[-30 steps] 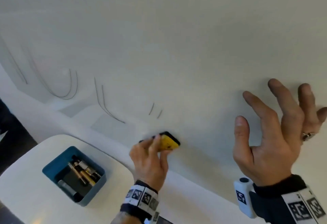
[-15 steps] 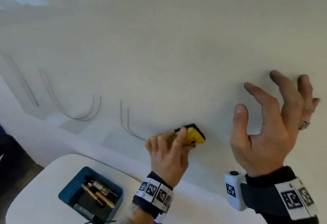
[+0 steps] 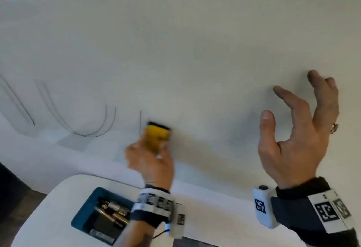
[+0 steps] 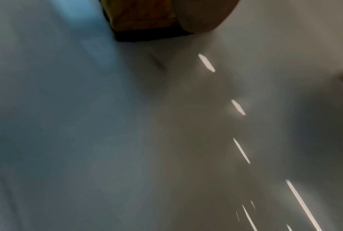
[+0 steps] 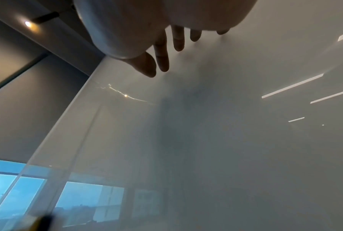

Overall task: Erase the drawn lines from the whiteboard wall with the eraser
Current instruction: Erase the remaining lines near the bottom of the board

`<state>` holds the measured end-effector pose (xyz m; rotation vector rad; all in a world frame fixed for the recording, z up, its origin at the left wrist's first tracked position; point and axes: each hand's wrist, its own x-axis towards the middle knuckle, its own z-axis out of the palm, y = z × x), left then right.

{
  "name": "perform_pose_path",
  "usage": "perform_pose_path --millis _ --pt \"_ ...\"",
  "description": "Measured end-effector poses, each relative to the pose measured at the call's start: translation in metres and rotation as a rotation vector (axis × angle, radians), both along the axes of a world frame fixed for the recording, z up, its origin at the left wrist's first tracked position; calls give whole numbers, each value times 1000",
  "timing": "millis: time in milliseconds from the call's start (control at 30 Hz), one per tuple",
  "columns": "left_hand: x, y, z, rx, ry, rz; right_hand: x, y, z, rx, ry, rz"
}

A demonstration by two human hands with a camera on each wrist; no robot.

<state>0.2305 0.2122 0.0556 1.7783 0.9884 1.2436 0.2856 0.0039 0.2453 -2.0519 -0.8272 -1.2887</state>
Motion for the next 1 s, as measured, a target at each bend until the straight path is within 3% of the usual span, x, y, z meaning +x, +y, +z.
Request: perform_pose_path --millis 67,133,200,300,400,467,600,633,667,767,833,900,1000 --pt "-13 46 -4 -320 -34 191 -3 1 0 -1 -5 -13" --pt "-15 57 -9 -385 -56 201 -7 13 0 -8 -10 -25" --pt "-14 22 -16 -194 -34 40 -10 33 0 -34 -22 -48" --pt "-17 -37 -44 287 -14 -253 -16 68 0 -89 -53 -101" --pt "-12 -10 -50 516 -25 -286 -17 84 0 -78 -58 -91" --pt "-17 21 -38 475 -60 -208 -16 82 -2 -94 -60 -83" --pt "-21 61 -7 -4 -166 22 -15 74 -2 -165 -67 -101" --pt "-18 54 1 -43 -172 34 -17 73 -1 -162 -60 -96" --pt "-15 40 5 28 -177 -15 -18 73 -1 -155 -53 -89" --pt "-2 -14 8 538 -151 -227 -21 73 2 -135 -36 -74" --pt "6 -21 12 680 -136 -229 -23 71 2 -141 -15 -72" --pt "3 -6 26 644 -162 -224 -22 68 3 -155 -15 -60" --pt "-7 28 53 395 -214 -185 -23 68 3 -171 3 -65"
